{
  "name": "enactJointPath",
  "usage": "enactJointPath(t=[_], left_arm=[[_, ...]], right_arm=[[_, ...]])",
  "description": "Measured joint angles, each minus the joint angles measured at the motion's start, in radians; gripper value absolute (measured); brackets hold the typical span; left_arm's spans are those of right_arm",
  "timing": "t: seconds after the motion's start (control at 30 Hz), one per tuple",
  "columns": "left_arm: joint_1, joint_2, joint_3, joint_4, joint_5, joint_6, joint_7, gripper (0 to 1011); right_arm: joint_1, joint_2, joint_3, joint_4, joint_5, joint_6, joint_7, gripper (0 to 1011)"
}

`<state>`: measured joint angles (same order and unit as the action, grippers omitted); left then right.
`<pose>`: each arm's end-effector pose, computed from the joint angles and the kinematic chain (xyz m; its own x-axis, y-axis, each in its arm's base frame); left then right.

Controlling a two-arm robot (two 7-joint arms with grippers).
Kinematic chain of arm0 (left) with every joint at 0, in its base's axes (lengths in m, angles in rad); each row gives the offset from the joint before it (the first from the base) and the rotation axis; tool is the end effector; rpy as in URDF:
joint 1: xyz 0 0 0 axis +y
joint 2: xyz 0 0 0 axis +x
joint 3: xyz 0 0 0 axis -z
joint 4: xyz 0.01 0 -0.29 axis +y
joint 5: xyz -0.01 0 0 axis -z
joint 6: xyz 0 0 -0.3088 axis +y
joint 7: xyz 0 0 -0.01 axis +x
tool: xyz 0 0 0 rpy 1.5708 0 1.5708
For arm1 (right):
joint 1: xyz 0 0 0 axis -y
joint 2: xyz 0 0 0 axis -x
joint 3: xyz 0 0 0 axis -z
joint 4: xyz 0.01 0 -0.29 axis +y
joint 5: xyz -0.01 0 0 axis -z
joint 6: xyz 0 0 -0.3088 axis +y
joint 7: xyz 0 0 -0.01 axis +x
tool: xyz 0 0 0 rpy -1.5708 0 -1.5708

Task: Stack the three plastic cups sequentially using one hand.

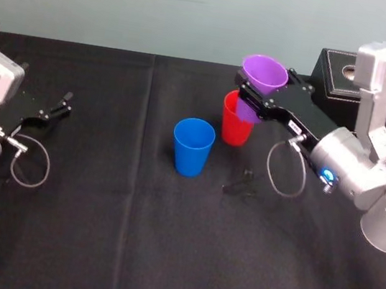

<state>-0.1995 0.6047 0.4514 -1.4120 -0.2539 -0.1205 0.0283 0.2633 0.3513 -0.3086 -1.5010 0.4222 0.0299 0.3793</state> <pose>0.3581 0.0827 -0.3023 0.2923 0.8803 0.3737 -0.9553 0.2873 0.0703 0.3888 -0.0175 -0.2443 0.6007 -0.7995 0.0069 0.7980 0.6001 0.0550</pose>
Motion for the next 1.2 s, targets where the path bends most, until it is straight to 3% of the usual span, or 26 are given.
enactJointPath(t=[0.3, 0.6, 1.2], left_arm=[[0.0, 0.0, 0.0, 0.0, 0.0, 0.0, 0.0, 1005], [0.0, 0.0, 0.0, 0.0, 0.0, 0.0, 0.0, 1005], [0.0, 0.0, 0.0, 0.0, 0.0, 0.0, 0.0, 1005]], right_arm=[[0.067, -0.033, -0.017, 0.09, -0.01, -0.021, 0.002, 743], [0.097, -0.053, -0.025, 0.161, -0.02, -0.058, 0.014, 742], [0.128, -0.073, -0.025, 0.244, -0.056, -0.107, 0.024, 741]])
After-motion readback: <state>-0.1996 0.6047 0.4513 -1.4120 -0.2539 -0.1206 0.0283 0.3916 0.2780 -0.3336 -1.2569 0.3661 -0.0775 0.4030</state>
